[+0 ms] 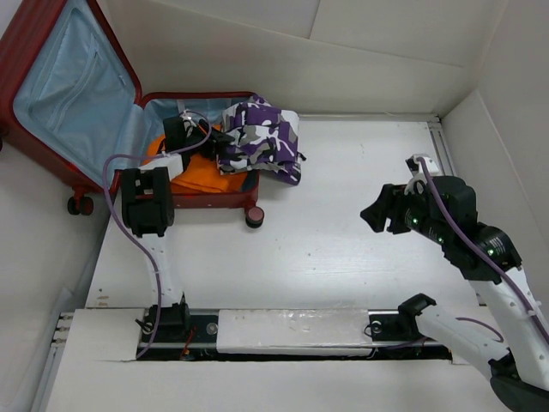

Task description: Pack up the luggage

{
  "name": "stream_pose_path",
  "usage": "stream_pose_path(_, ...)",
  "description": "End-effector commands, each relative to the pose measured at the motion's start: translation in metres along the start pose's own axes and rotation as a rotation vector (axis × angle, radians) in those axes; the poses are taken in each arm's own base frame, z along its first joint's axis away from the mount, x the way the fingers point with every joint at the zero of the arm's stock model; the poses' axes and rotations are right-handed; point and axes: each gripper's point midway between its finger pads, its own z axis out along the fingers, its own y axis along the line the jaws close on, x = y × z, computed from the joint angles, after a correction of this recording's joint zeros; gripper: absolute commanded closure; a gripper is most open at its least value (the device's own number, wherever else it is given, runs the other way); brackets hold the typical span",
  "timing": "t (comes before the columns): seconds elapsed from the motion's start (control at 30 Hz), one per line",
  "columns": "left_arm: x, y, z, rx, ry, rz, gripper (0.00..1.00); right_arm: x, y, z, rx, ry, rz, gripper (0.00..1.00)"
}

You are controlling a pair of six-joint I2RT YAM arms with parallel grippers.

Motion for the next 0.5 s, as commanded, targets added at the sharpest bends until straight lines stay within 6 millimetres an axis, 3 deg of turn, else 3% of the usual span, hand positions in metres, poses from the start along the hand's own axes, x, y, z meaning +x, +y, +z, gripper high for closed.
stream_pose_path(0.0, 0.016, -0.033, 0.01, 0.136, 0.049, 0.015, 0.66, -0.009, -0.001, 0.001, 0.008, -0.049, 0.011, 0.34)
stream_pose_path(0.03, 0.012, -0.037, 0.01, 0.144, 0.034, 0.028, 0.9, -0.009, -0.001, 0.001, 0.008, -0.049, 0.011, 0.34)
stream_pose_path(0.07, 0.009, -0.045, 0.008, 0.159, 0.026, 0.02, 1.0, -0.009, -0.001, 0.001, 0.008, -0.049, 0.011, 0.34)
stream_pose_path(0.23, -0.009, -0.083, -0.01, 0.214, -0.034, 0.032, 1.0, -0.01, -0.002, 0.001, 0.016, -0.053, 0.011, 0.34)
stream_pose_path(0.37, -0.052, -0.13, -0.043, 0.263, -0.145, 0.089, 1.0, -0.012, -0.002, 0.001, 0.013, -0.061, 0.011, 0.34)
stream_pose_path(0.43, -0.07, -0.135, -0.057, 0.218, -0.183, 0.09, 1.0, -0.009, -0.003, 0.003, 0.016, -0.053, 0.011, 0.34)
stream_pose_path(0.47, -0.079, -0.157, -0.066, 0.229, -0.208, 0.131, 1.0, -0.011, -0.002, 0.003, 0.013, -0.061, 0.011, 0.34)
